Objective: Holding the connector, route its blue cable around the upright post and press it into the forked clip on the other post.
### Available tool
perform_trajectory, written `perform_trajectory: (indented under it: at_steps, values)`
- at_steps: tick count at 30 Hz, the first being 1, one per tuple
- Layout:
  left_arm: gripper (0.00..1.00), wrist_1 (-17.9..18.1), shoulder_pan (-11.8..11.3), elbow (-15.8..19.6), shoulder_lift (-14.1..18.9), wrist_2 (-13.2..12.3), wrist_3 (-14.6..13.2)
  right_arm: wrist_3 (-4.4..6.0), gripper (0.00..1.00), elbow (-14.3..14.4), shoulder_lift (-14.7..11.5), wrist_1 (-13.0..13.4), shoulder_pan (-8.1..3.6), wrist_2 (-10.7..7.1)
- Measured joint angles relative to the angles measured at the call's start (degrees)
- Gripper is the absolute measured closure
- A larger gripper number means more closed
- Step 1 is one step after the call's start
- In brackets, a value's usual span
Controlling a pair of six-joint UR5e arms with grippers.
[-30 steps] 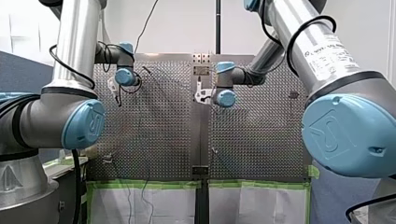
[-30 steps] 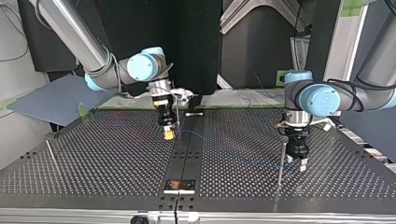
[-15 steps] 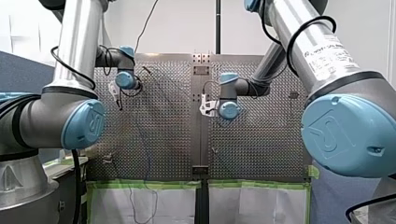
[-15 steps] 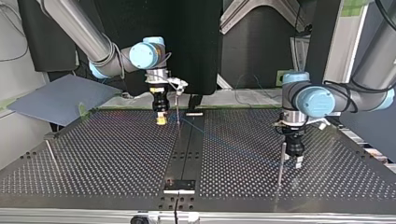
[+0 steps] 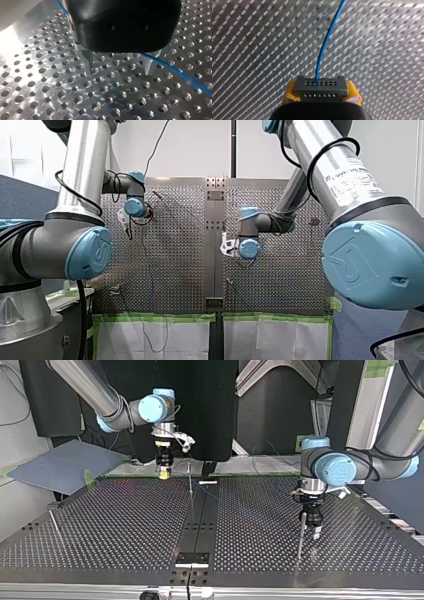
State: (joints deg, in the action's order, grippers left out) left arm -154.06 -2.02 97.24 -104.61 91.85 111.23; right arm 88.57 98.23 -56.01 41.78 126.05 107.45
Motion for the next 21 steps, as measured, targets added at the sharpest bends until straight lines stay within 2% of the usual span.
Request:
perform_trajectory:
  at_steps: [4, 9, 13, 21]
  values:
    - [0.0, 0.0, 0.1, 0.0, 0.0, 0.0, 0.2, -0.1, 1.0, 1.8, 0.0, 0.6, -0.35, 1.56]
    - [0.0, 0.0, 0.2, 0.0, 0.0, -0.1, 0.2, -0.11, 1.0, 4.3, 0.1, 2.8, -1.14, 3.78]
    - [0.0, 0.0, 0.5, 0.0, 0.0, -0.1, 0.2, 0.24, 1.0, 6.3, 0.2, 4.7, -2.02, 4.36]
    - [0.0, -0.1, 0.6, 0.0, 0.0, 0.0, 0.2, 1.07, 1.0, 10.8, 0.4, 9.2, -3.48, 4.39]
